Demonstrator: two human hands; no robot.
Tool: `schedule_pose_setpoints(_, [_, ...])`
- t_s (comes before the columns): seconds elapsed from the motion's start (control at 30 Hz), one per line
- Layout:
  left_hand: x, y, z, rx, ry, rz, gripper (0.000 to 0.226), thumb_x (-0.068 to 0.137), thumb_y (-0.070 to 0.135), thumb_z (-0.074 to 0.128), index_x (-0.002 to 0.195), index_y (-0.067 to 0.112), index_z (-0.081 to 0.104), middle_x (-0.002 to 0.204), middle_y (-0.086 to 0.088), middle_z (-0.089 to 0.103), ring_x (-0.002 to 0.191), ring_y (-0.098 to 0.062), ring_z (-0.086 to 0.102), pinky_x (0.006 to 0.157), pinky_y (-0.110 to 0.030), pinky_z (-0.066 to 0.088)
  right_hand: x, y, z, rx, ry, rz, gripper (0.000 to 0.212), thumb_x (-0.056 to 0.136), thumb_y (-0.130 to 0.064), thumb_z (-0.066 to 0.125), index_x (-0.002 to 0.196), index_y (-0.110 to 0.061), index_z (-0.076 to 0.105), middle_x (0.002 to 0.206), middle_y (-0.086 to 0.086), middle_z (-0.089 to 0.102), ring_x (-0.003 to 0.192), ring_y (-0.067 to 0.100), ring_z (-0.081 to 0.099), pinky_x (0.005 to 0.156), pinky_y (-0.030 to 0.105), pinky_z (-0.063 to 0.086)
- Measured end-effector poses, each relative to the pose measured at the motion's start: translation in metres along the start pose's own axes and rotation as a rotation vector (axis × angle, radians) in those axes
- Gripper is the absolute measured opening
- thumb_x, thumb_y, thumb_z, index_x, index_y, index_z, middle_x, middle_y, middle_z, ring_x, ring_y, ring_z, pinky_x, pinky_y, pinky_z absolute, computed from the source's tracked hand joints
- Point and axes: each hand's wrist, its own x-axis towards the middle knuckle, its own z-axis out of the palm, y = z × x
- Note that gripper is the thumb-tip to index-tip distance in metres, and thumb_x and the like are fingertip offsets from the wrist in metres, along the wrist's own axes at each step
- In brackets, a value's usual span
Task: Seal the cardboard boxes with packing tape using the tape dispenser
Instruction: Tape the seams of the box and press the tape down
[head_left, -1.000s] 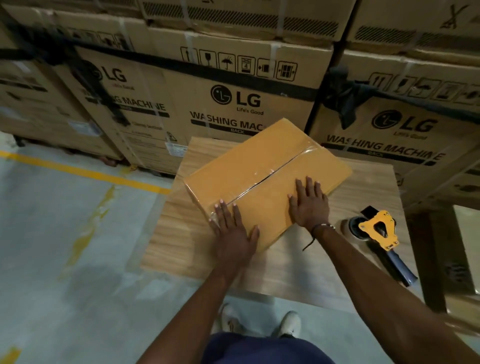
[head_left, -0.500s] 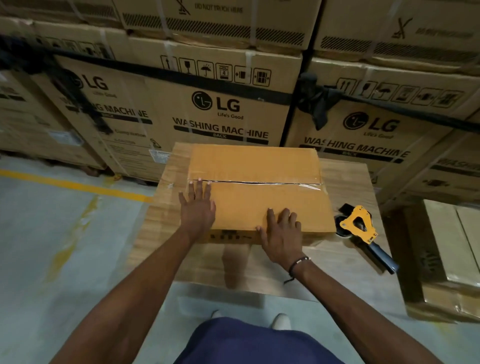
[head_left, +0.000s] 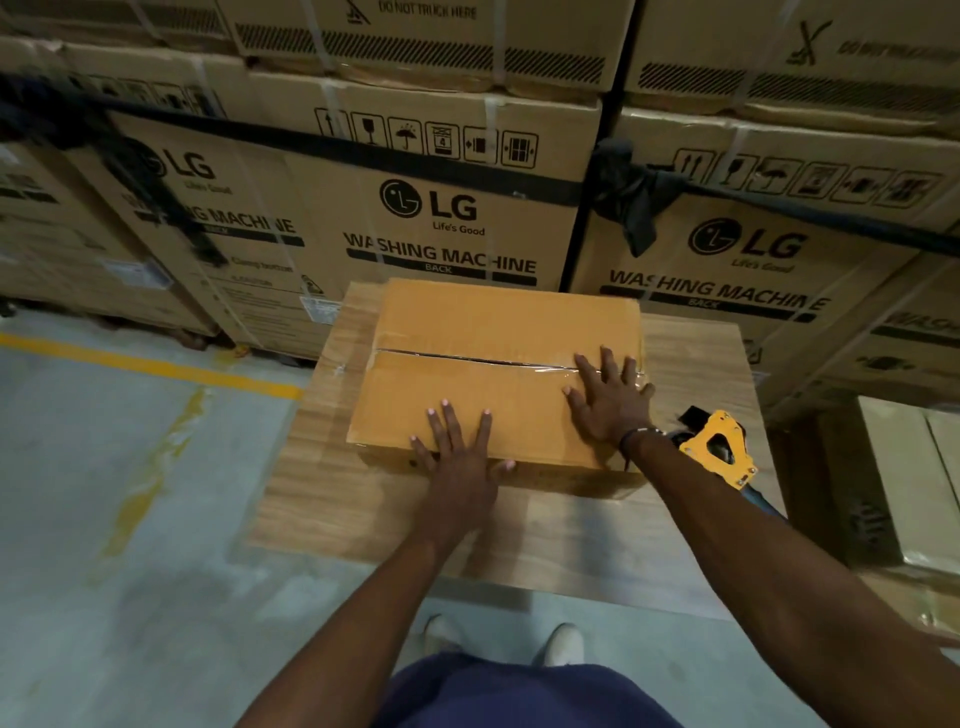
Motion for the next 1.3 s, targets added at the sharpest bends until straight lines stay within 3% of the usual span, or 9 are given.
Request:
schedule_pose_setpoints(0.3, [0.030,-0.075,-0.043,-0.039,-0.108,0.235,0.087,0.094,0.071,0.051,0.163,0.043,0.006,0.168,-0.013,-0.025,0.153,-0.041,-0.024,0.118,-0.070,-0.005,-0.064,-0.043,0.036,-0.021,0.061,0.153,0.083,0.098,-0.073,0.022,0.166,-0.029,0.005,0.173,0.012,-0.004,0.155,0.051,0.000,0.113,0.070,0.026])
schedule_pose_setpoints(0.43, [0.044,-0.072,-0.061,-0.152,-0.151,0.095,0.089,0.092,0.037,0.068,0.163,0.040,0.014,0.167,-0.015,-0.028,0.153,-0.040,-0.025,0.122,-0.063,-0.004,-0.085,-0.064,0.037,-0.088,0.065,0.166,0.092,0.095,-0.077,0.027,0.165,-0.020,0.007,0.170,0.024,0.002,0.150,0.056,0.011,0.111,0.065,0.031])
schedule_pose_setpoints(0.57, [0.040,-0.043,-0.063,-0.375,-0.047,-0.129,0.093,0.086,0.016,0.065,0.164,0.022,0.016,0.165,-0.025,-0.025,0.153,-0.048,-0.018,0.124,-0.056,0.010,-0.089,-0.061,0.027,-0.099,0.078,0.121,0.089,0.093,-0.076,0.032,0.160,-0.018,0.020,0.161,0.030,0.019,0.139,0.055,0.029,0.110,0.058,0.033])
schedule_pose_setpoints(0.67, [0.015,-0.005,-0.051,-0.551,0.058,-0.246,0.089,0.093,0.024,0.064,0.163,0.014,0.010,0.162,-0.027,-0.029,0.152,-0.051,-0.014,0.124,-0.054,0.019,-0.062,-0.040,0.008,0.032,0.174,0.040,0.076,0.091,-0.069,0.034,0.150,-0.020,0.032,0.154,0.026,0.028,0.131,0.048,0.038,0.105,0.056,0.039])
schedule_pose_setpoints(0.83, [-0.013,0.044,-0.017,-0.606,-0.031,-0.272,0.115,0.082,0.058,0.077,0.165,0.021,0.005,0.159,-0.014,-0.043,0.155,-0.041,-0.009,0.120,-0.059,0.027,0.008,0.017,-0.027,0.110,0.099,0.025,0.089,0.085,-0.072,0.036,0.162,-0.028,0.022,0.170,0.019,0.007,0.153,0.046,0.016,0.121,0.063,0.022])
schedule_pose_setpoints(0.93, [-0.010,0.043,-0.010,-0.614,-0.033,-0.247,0.121,0.079,0.057,0.081,0.165,0.019,0.005,0.158,-0.015,-0.044,0.155,-0.044,-0.012,0.121,-0.054,0.027,0.020,0.039,-0.028,0.129,-0.012,0.086,0.098,0.078,-0.085,0.029,0.163,-0.036,0.018,0.164,0.019,0.027,0.147,0.043,0.029,0.118,0.058,0.023])
schedule_pose_setpoints(1.03, [-0.001,0.028,-0.014,-0.596,-0.070,-0.183,0.121,0.079,0.054,0.082,0.165,0.018,0.006,0.158,-0.017,-0.043,0.154,-0.045,-0.015,0.121,-0.052,0.027,0.012,0.042,-0.019,0.133,0.017,0.105,0.097,0.080,-0.087,0.028,0.162,-0.036,0.018,0.151,0.022,0.041,0.134,0.044,0.040,0.112,0.054,0.031])
schedule_pose_setpoints(1.13, [0.015,0.004,-0.022,-0.590,-0.117,-0.047,0.119,0.078,0.047,0.086,0.164,0.015,0.010,0.160,-0.017,-0.040,0.155,-0.041,-0.017,0.124,-0.044,0.018,-0.013,0.049,-0.003,0.125,0.081,0.161,0.093,0.086,-0.085,0.027,0.161,-0.031,0.019,0.142,0.025,0.044,0.126,0.046,0.044,0.103,0.054,0.038])
schedule_pose_setpoints(1.3, [0.064,-0.026,-0.049,-0.497,-0.250,0.179,0.118,0.072,0.039,0.092,0.163,0.013,0.021,0.165,-0.013,-0.029,0.158,-0.031,-0.002,0.121,-0.035,0.024,-0.073,0.060,0.028,0.141,0.162,0.282,0.093,0.090,-0.084,0.025,0.161,-0.024,0.020,0.137,0.029,0.043,0.122,0.046,0.044,0.094,0.053,0.047])
